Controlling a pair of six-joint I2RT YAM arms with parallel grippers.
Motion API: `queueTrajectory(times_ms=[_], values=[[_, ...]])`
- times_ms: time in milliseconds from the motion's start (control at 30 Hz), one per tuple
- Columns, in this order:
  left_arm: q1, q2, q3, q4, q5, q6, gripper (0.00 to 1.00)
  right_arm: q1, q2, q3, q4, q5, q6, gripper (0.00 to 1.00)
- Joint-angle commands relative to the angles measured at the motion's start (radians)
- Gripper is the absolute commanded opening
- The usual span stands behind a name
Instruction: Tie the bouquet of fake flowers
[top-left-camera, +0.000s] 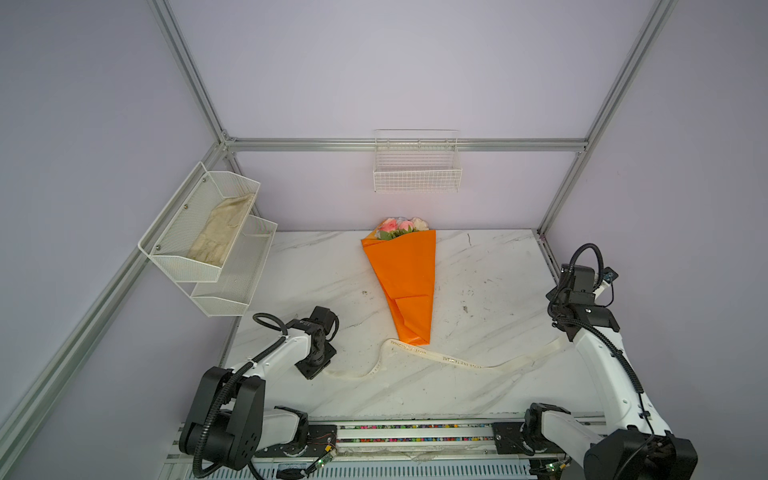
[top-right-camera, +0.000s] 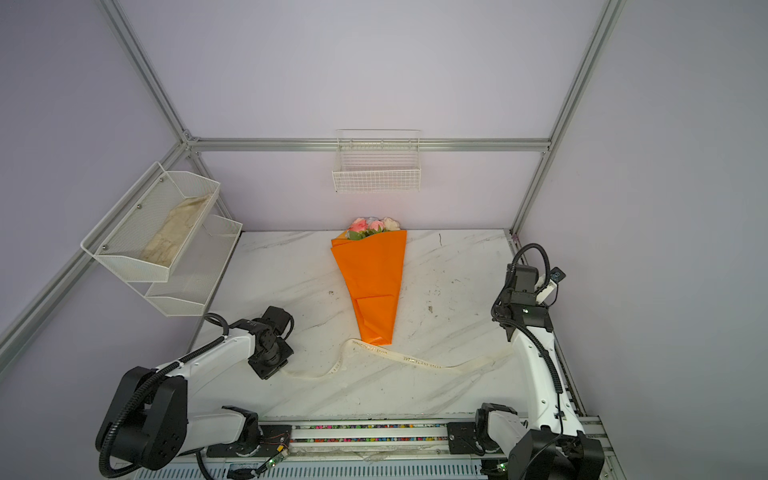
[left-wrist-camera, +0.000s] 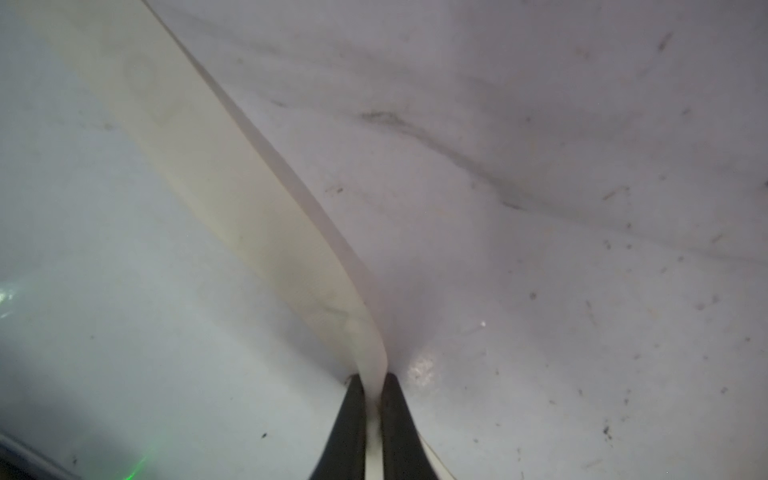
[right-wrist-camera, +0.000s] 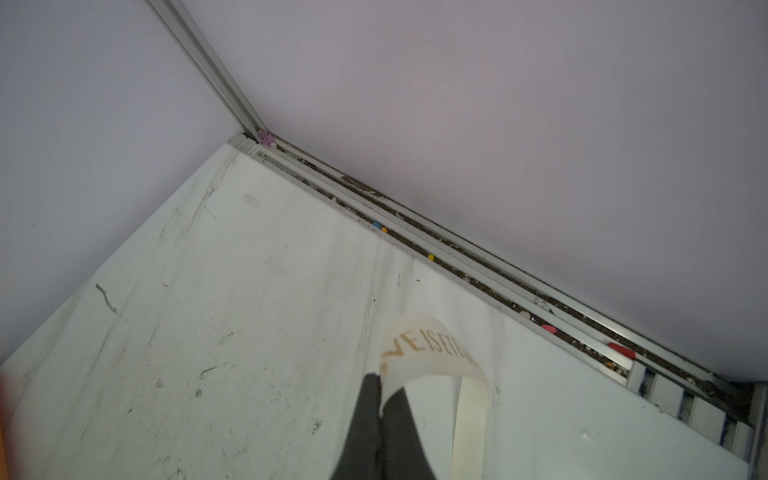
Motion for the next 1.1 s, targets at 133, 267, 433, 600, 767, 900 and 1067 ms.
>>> queueTrajectory(times_ms=[133,267,433,600,767,900,1067], values=[[0.116,0.057,0.066,0.021,-0.111,0.132,0.00,-0.007,0.005,-0.019,0.030,0.044,-0.010,0.00],[0.246,0.050,0.120,-0.003,-0.188,0.196,0.00,-0.033,0.043,-0.015,0.049,0.069,-0.019,0.00],[0.325,0.046,0.215,-0.038,-0.319,0.246,0.00,-0.126,0.087,0.016,0.121,0.087,-0.054,0.00],[0.338,0.101,0.302,-0.015,-0.281,0.279,0.00,-0.179,0.194,0.097,0.202,-0.021,-0.110,0.00],[0.333,0.189,0.392,-0.015,-0.240,0.323,0.00,-0.203,0.298,0.145,0.243,0.037,-0.119,0.00],[0.333,0.203,0.426,-0.016,-0.284,0.322,0.00,-0.222,0.354,0.155,0.306,0.054,-0.127,0.00],[0.333,0.212,0.471,-0.016,-0.314,0.330,0.00,-0.229,0.443,0.224,0.319,0.061,-0.137,0.00]])
